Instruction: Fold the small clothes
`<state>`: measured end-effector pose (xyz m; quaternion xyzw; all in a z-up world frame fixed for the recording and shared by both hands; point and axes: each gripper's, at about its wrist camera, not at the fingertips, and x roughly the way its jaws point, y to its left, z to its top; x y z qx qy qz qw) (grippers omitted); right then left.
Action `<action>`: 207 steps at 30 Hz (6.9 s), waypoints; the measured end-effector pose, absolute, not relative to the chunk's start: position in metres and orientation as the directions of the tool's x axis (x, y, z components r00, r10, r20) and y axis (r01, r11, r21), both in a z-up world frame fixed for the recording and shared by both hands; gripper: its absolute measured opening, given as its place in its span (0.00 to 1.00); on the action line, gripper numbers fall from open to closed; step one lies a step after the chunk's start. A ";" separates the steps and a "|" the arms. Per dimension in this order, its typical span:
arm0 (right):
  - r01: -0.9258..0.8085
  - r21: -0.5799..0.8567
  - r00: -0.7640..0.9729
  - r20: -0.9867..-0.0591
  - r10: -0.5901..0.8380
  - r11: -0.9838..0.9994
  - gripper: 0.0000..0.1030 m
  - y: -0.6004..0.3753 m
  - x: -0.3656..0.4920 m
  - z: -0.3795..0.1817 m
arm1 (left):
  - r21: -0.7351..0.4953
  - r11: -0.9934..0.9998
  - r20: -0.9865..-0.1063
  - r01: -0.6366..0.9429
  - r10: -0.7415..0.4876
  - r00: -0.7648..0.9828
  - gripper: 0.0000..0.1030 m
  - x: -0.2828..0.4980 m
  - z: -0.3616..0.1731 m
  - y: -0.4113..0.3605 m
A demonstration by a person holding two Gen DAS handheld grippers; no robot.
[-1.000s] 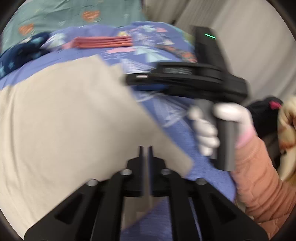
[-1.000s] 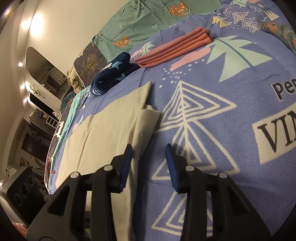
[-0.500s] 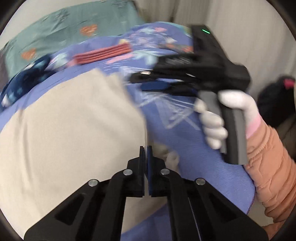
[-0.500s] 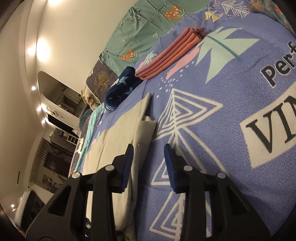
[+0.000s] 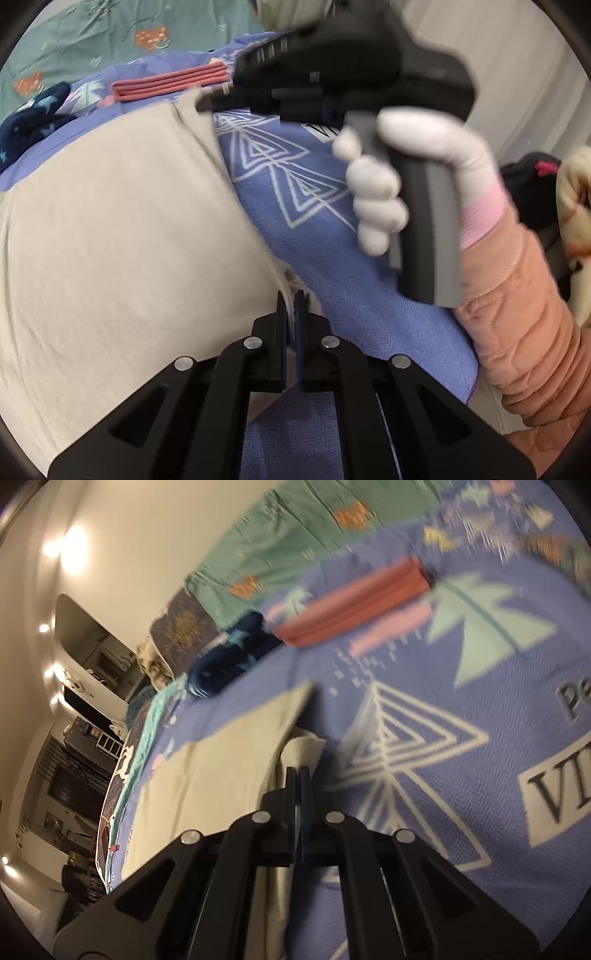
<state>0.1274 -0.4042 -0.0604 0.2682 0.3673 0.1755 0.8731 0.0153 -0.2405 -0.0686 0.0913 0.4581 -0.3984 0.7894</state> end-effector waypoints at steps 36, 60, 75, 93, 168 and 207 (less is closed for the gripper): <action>-0.321 0.300 0.584 -0.684 0.437 0.898 0.28 -0.320 0.037 -0.043 | -0.385 0.913 -0.622 0.134 -0.364 0.693 0.40 -0.018 -0.025 0.127; -0.536 0.065 0.532 -0.748 0.397 0.841 0.45 -0.100 0.060 -0.004 | -0.504 0.836 -0.598 0.217 -0.519 0.610 0.45 0.008 -0.073 0.188; -0.666 0.006 0.464 -0.779 0.421 0.746 0.45 0.057 0.154 -0.002 | -0.552 0.806 -0.605 0.212 -0.563 0.563 0.54 0.024 -0.083 0.180; -0.538 0.109 0.417 -0.828 0.376 0.836 0.08 0.084 0.215 -0.030 | -0.590 0.729 -0.496 0.347 -0.667 0.556 0.15 0.024 -0.066 0.168; 0.009 0.189 0.707 -0.696 0.127 0.982 0.33 -0.241 -0.017 -0.042 | -0.322 0.897 -0.714 0.303 -0.440 0.545 0.35 0.013 -0.086 0.133; -0.651 -0.379 0.653 -0.722 0.230 0.658 0.55 0.078 -0.028 -0.076 | -0.445 0.890 -0.656 0.099 -0.400 0.641 0.45 -0.008 -0.095 0.219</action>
